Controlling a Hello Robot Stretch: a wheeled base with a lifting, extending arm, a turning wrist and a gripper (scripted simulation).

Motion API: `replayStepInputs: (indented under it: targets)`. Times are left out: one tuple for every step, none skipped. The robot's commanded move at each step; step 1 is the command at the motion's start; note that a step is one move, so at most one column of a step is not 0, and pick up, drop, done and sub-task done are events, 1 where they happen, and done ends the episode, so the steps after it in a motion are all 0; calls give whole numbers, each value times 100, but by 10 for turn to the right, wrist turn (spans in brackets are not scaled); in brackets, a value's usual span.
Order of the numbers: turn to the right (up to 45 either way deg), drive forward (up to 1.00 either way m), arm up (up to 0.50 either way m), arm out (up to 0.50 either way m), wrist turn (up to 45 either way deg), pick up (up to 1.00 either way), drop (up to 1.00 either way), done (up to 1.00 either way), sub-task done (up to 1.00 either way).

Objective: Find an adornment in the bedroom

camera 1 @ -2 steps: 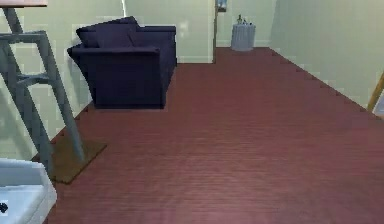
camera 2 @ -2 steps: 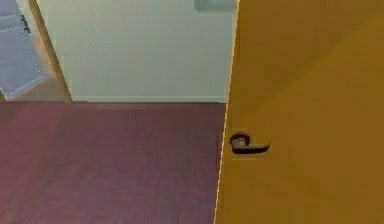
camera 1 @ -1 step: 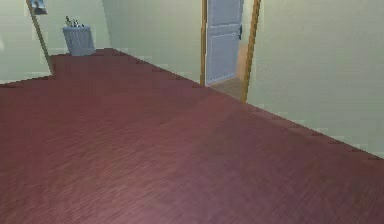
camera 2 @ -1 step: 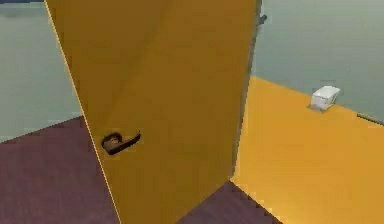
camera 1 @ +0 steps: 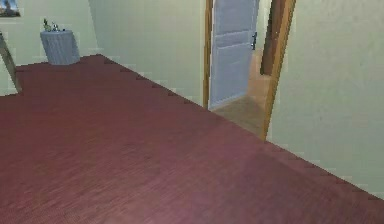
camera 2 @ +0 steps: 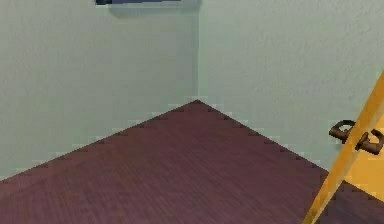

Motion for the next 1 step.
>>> replayStepInputs:
  targets:
    - [30, 0, 0, 0, 0, 0, 0, 0, 0]
